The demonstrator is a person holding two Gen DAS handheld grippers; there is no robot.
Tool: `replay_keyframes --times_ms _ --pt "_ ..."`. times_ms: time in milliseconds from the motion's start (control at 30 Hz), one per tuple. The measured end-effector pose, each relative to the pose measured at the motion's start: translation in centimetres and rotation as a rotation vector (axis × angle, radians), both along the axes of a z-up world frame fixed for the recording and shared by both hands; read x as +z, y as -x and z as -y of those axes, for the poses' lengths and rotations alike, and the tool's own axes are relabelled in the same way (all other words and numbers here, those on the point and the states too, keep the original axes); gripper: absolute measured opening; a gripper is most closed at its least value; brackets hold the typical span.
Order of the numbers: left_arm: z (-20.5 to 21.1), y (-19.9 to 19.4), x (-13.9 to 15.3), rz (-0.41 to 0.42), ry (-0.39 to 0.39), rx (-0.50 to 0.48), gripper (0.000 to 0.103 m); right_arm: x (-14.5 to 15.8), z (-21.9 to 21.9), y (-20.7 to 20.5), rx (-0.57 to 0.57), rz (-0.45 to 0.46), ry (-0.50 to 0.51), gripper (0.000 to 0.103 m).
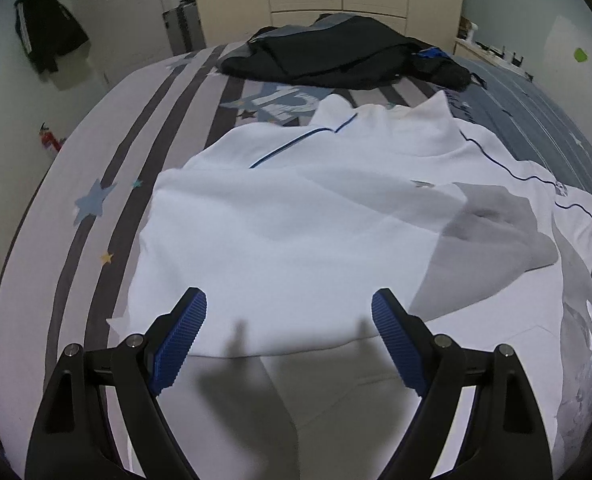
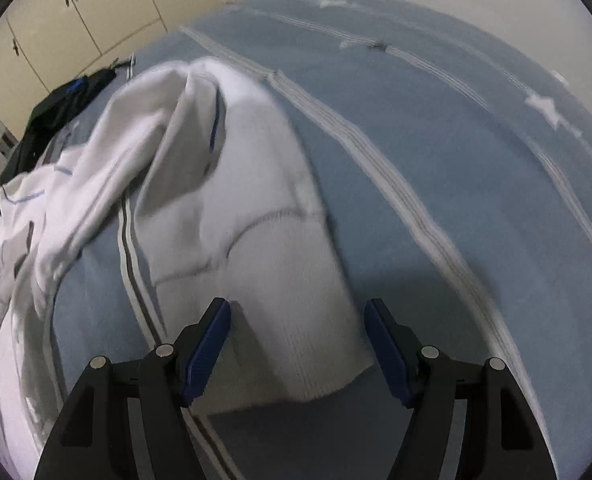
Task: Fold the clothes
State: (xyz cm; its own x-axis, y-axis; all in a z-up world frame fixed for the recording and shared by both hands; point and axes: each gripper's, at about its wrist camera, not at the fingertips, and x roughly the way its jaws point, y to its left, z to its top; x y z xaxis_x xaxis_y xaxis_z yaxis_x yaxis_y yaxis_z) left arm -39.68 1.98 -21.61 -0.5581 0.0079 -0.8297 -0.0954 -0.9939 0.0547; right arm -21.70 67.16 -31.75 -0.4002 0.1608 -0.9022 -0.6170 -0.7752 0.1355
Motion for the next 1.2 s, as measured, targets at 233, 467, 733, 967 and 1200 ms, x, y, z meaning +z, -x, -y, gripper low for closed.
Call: replay_keyframes --times_ms 233,467,733,967,1200 --pt "-0.4 0.1 1.0 -0.01 0.013 0.024 0.083 3.5 -3.3 0.3 0.025 0.022 -0.12 0.01" --pt "-2.1 0.4 2.4 -0.037 0.043 0.058 0.083 7.7 -12.3 2.8 0.001 0.034 -0.297 0.013" --pt "-4.8 0.7 3.1 -0.045 0.064 0.082 0.083 10.6 -21.0 5.1 -0.044 0.033 -0.415 0.074" --pt "-6.6 0.0 3.0 -0.031 0.114 0.038 0.083 7.1 -22.3 4.4 -0.13 -0.014 -0.253 0.074" --pt "-6.1 -0.1 3.1 -0.027 0.152 0.056 0.083 3.6 -23.5 3.7 -0.215 -0.061 -0.09 0.074"
